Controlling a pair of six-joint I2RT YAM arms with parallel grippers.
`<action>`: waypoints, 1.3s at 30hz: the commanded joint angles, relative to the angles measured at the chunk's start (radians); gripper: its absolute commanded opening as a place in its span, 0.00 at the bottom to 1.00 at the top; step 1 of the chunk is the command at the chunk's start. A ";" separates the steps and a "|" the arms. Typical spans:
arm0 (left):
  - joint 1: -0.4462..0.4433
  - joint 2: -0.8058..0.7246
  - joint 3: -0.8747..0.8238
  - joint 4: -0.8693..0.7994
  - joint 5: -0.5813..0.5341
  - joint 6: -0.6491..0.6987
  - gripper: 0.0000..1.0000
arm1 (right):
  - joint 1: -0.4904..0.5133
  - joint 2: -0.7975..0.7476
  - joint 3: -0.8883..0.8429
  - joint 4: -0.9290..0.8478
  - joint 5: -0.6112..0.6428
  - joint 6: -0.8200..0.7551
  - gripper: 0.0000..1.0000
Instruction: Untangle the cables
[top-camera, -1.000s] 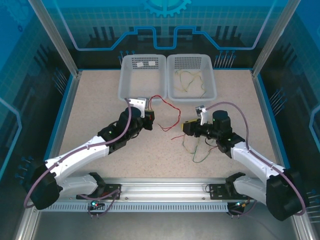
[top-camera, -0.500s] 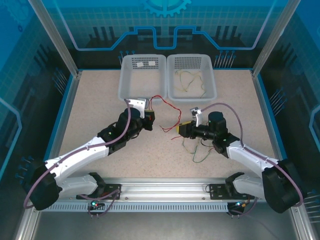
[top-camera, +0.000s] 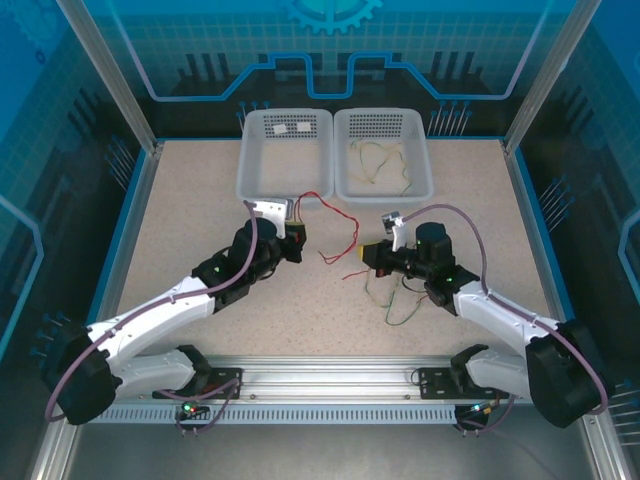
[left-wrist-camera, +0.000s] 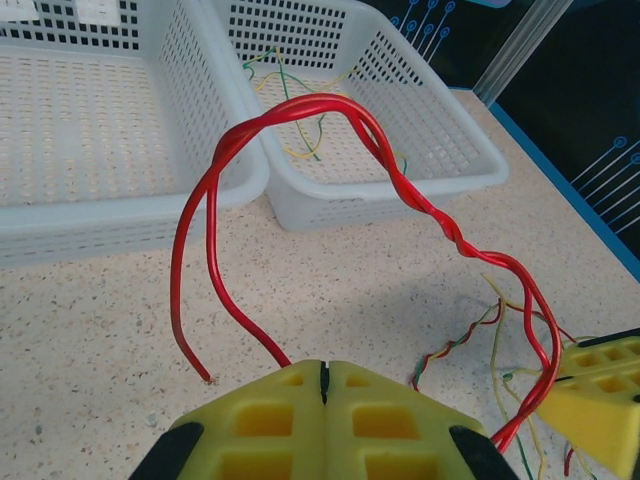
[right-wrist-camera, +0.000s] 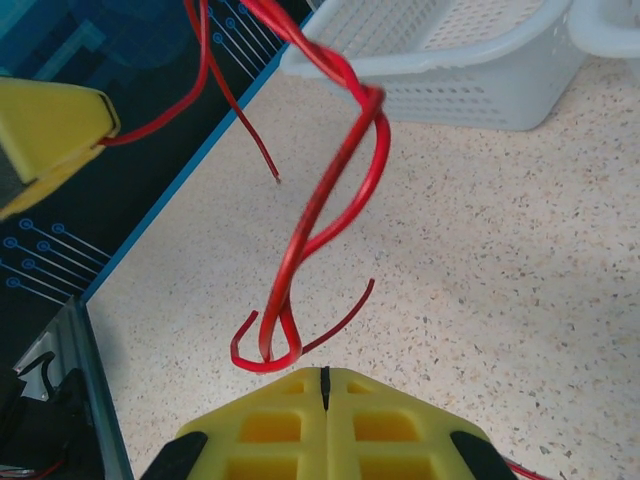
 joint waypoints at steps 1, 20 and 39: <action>0.007 -0.014 -0.006 0.040 -0.009 -0.024 0.00 | 0.003 -0.012 0.018 0.002 -0.023 -0.029 0.00; 0.007 -0.004 0.018 0.056 0.060 -0.089 0.00 | 0.225 0.192 -0.202 0.562 0.257 -0.106 0.80; 0.007 -0.022 0.006 0.050 0.061 -0.082 0.00 | 0.324 0.493 -0.068 0.789 0.493 -0.100 0.80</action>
